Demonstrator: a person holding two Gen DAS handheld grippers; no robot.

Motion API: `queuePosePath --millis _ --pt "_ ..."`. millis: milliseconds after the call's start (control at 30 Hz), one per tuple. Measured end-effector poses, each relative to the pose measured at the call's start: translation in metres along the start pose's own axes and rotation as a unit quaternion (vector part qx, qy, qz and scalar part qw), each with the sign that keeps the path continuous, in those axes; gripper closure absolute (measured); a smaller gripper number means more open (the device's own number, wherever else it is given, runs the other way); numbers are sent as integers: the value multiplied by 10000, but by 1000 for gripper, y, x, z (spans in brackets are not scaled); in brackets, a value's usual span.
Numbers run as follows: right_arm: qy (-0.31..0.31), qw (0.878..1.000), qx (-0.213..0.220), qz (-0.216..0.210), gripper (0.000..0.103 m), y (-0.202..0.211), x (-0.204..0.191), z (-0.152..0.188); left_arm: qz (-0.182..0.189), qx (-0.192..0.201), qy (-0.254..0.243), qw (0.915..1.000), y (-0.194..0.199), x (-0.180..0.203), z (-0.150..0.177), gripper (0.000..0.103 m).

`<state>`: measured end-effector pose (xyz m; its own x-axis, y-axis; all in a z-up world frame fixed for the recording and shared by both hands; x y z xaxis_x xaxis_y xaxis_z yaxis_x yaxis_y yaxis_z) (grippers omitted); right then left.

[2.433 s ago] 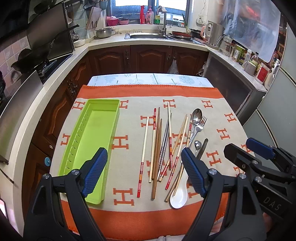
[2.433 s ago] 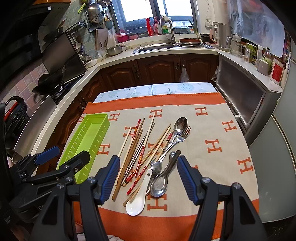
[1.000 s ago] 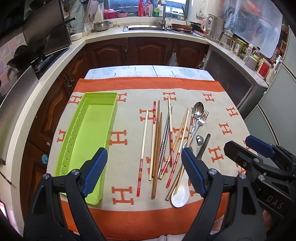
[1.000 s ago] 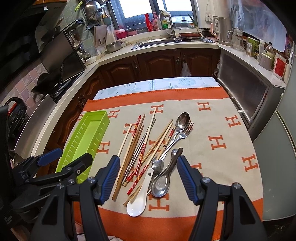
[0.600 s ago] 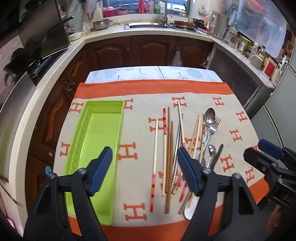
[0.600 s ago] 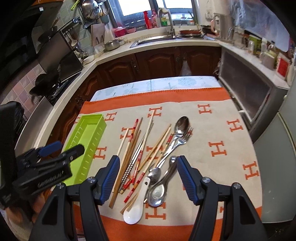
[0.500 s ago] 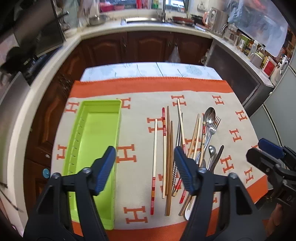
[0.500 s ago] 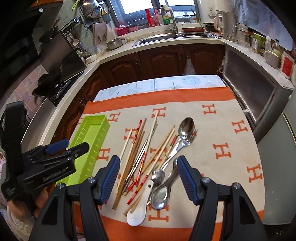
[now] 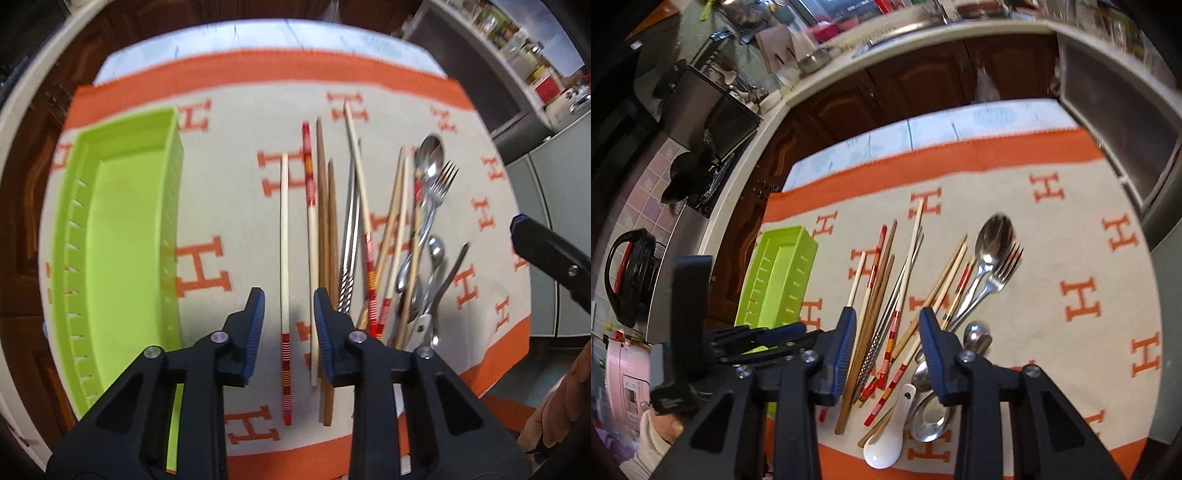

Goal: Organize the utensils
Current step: 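Grasp a white red-banded chopstick from the pile with the left tool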

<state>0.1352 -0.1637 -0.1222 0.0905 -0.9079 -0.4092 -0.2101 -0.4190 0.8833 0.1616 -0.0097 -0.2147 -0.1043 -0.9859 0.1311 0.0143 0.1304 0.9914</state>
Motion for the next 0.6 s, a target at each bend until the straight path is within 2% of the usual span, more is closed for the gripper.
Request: queuePosePath --millis 233,400,600 --pt "-74 9996 -277 -78 69 -22 5 8 -32 -526 115 9985 -43 -3 2 84" --pt "-54 9992 -390 -93 69 -29 5 11 -57 -596 136 9981 -60 -2 -2 84" --pt "-28 9987 -497 -103 69 -37 2 12 -184 -603 69 9980 -60 1 -1 85"
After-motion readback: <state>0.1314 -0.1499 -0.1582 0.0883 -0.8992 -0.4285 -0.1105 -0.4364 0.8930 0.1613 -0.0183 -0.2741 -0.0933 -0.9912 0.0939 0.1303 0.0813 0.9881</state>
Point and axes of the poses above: each gripper's, at about its wrist camera, not at the fingertips, and y roughly against the way its jaws point, x to its right, z to its underside, the point moved 8 cm from there along -y, roughly the way its jaws point, and after that the axes turned 11 degrees about -x, right-handed, at the moved point
